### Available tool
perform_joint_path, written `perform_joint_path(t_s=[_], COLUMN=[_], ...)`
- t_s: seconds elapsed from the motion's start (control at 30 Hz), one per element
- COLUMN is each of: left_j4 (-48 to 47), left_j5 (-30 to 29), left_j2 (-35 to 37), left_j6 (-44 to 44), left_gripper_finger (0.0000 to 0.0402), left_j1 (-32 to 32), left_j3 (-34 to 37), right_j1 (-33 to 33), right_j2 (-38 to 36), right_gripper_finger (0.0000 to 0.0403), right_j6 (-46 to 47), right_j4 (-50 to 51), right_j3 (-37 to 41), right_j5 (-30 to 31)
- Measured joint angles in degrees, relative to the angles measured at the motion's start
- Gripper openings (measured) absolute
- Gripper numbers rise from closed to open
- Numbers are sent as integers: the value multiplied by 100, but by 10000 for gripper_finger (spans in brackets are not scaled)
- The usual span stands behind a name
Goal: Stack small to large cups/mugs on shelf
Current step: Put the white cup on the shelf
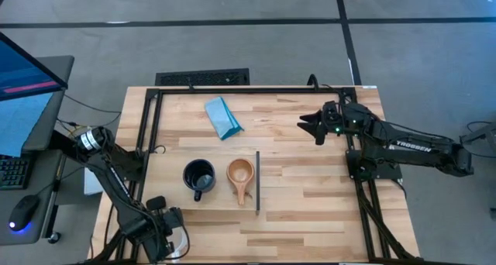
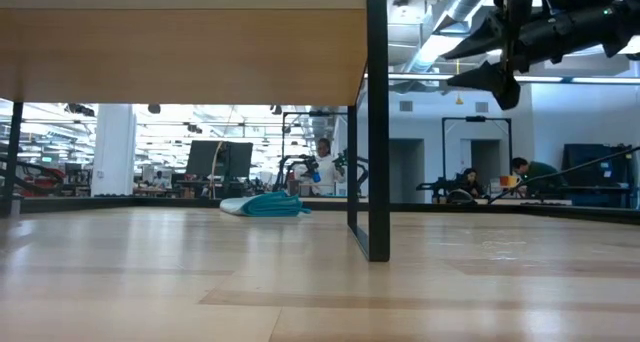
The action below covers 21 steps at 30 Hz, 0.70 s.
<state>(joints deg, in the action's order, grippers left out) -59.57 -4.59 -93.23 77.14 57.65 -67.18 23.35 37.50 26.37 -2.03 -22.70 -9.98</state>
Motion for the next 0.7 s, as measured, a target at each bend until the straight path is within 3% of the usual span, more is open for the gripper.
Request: perform_joint_path(t_s=[0.33,0.7], left_j4=[100,-219], left_j5=[-189,-199], left_j2=[201,1208], left_j6=[358,265], left_gripper_finger=[2,0], left_j1=[15,17], left_j3=[-43,-286], right_j1=[0,4], right_j2=[0,0], right_gripper_finger=[249,249], right_j6=[4,11], right_j4=[-17,-17], right_j3=[0,0], right_j5=[0,0])
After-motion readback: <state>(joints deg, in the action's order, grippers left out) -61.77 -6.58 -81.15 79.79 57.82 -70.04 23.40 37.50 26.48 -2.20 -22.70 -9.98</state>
